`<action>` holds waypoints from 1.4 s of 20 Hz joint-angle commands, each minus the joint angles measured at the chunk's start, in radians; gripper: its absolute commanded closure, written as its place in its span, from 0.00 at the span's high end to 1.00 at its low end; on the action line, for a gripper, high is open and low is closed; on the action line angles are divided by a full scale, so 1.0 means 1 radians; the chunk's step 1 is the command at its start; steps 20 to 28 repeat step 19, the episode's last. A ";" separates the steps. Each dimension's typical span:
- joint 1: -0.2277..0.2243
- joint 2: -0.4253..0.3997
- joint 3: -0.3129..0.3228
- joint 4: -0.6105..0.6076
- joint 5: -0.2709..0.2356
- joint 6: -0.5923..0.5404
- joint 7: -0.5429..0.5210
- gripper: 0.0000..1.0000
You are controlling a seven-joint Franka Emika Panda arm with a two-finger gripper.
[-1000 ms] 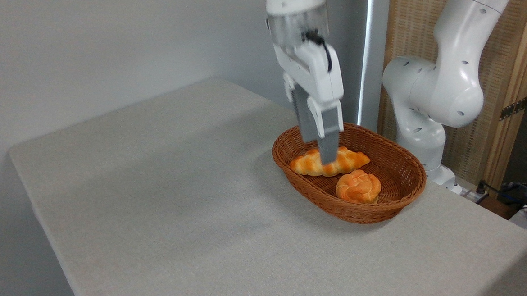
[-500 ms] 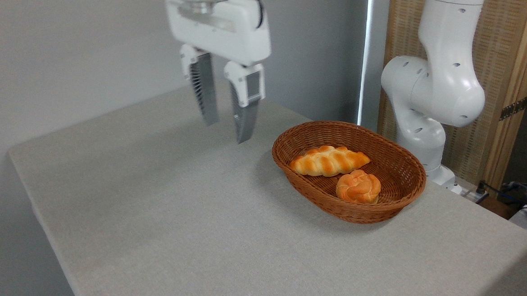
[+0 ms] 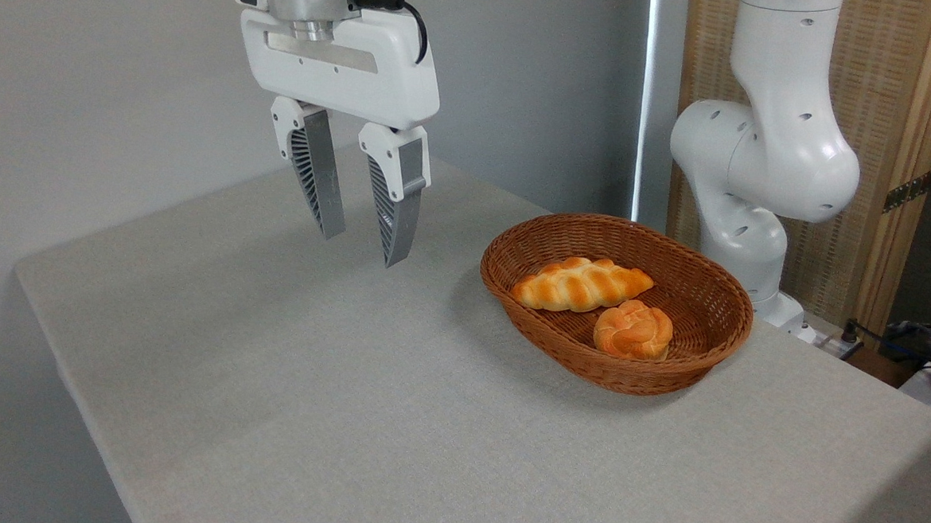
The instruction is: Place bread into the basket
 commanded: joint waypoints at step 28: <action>0.019 -0.004 -0.010 0.009 0.027 -0.044 0.141 1.00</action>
